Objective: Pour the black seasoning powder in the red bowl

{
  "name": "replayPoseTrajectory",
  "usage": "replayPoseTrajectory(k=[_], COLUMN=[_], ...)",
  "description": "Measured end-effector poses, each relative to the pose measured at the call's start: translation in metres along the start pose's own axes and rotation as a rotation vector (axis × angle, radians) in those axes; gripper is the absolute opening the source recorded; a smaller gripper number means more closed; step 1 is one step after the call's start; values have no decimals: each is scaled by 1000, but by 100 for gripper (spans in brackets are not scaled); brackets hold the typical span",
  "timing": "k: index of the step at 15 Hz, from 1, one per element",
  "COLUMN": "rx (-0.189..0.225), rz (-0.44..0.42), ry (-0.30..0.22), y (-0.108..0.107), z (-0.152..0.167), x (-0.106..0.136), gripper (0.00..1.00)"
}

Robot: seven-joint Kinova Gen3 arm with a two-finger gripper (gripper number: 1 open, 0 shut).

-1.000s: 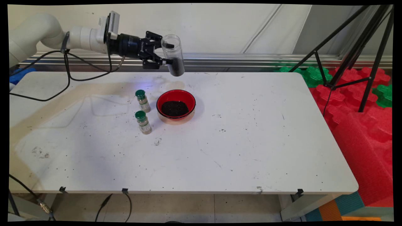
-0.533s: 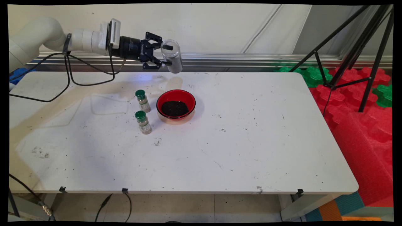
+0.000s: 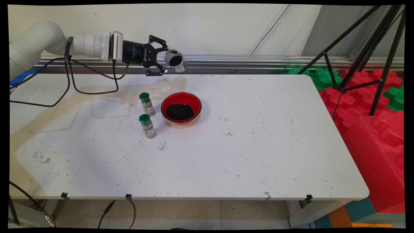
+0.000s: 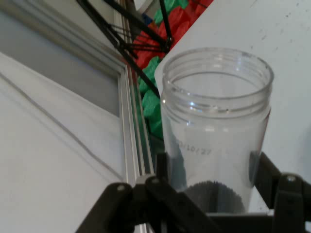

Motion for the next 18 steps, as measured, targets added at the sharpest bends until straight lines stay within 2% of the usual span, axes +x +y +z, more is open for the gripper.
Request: replayPoseTrajectory(k=[3,9,13,18], rx=[7,60,36,8], rz=[72,250,364,458], ry=[0,17,-4,-26], y=[1,-7,2,16], z=[-1,-7,-8,-4], x=[2,16,17,13], gripper=[0,0,0,0])
